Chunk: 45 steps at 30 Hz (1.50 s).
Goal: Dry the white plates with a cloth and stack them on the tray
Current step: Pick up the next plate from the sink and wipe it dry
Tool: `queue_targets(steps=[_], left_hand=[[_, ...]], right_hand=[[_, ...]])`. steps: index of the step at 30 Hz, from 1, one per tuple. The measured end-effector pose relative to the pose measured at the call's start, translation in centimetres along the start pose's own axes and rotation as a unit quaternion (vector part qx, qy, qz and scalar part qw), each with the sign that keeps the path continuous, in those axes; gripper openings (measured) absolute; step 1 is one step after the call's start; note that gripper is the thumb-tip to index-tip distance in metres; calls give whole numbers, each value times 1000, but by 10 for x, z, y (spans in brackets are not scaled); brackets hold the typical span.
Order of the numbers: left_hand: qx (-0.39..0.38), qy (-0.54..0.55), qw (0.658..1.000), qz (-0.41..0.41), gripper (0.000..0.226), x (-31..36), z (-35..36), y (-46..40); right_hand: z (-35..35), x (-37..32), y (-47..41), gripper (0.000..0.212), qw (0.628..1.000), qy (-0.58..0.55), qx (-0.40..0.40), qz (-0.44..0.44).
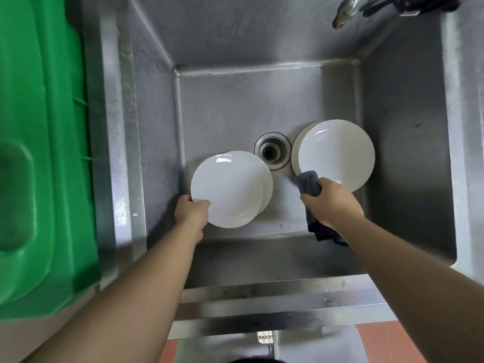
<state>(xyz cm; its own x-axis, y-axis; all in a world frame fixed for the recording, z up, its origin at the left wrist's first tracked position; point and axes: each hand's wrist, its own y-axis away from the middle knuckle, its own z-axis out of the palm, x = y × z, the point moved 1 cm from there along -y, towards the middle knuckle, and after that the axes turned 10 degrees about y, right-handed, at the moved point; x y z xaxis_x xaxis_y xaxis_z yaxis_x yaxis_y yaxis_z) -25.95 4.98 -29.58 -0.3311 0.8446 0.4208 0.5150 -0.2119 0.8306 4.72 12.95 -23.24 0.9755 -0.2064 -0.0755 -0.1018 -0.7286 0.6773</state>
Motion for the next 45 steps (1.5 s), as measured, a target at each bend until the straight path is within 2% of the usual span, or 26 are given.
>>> queue_targets(steps=[5,8,10,14,18,20,23,26,28,30,33,35,38,40,43,45], left_hand=[[-50,46,998,-12,22,21,-8,28],[-76,53,996,0,26,37,-17,53],[-87,61,994,16,32,47,-28,71],[-123,107,985,57,45,71,-50,110],[-162,134,974,80,52,99,-72,158],[-178,146,968,99,46,112,-77,183],[-196,160,959,130,42,132,-78,221],[-202,167,951,166,48,149,-77,257],[-208,179,943,187,43,158,-76,283],[-216,190,935,208,37,167,-73,309],[-233,211,920,233,34,181,-67,352],[-243,211,911,258,32,188,-60,381],[-254,205,893,311,35,193,-48,423],[-261,204,878,346,37,196,-40,446],[-260,211,861,384,43,198,-28,472],[-263,213,851,402,45,196,-23,484]], right_hand=[[-16,-1,22,33,1000,-27,1,5],[-35,-7,42,49,994,-98,-7,36],[-52,-12,58,51,983,-173,-16,61],[-89,-18,93,40,919,-369,-70,118],[-128,-23,135,36,838,-525,-103,108],[-146,-25,156,36,808,-567,-117,105],[-173,-29,177,36,788,-600,-120,65],[-208,-36,191,19,776,-629,-41,-13],[-235,-42,200,19,809,-581,28,-82],[-261,-44,210,22,860,-474,109,-158],[-295,-39,221,49,893,-265,255,-261],[-315,-36,228,55,885,-131,328,-303],[-337,-30,243,56,867,-10,367,-336],[-346,-26,252,54,863,7,376,-338],[-357,-21,266,48,857,-37,389,-335],[-359,-20,279,42,839,-71,388,-374]])
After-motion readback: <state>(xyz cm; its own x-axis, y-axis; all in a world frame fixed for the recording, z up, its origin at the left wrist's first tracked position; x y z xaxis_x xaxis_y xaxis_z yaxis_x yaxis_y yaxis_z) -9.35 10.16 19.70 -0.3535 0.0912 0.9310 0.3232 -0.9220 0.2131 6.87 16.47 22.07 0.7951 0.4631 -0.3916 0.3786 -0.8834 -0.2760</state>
